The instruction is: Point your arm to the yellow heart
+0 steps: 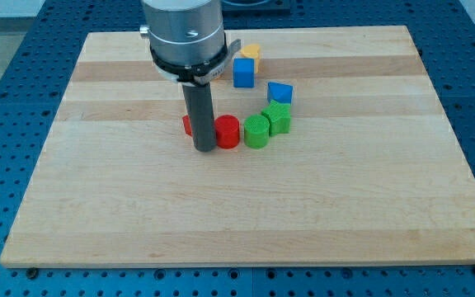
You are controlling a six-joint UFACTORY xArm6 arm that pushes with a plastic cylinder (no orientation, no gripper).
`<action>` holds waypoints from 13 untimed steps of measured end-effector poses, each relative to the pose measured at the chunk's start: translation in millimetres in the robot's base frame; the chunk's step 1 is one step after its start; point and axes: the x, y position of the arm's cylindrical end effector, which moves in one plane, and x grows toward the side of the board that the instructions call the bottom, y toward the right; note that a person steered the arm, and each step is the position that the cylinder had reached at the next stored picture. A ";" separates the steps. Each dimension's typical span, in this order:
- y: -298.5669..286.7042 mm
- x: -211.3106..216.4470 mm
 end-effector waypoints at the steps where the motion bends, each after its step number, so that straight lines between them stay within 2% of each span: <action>1: 0.0 -0.5; 2: -12.3 -0.5; 4: -99.2 -8.4; 7: -124.3 -132.7; 8: -119.7 -170.8; 9: -80.0 -195.7; 11: 31.1 -201.7; 13: 37.9 -212.4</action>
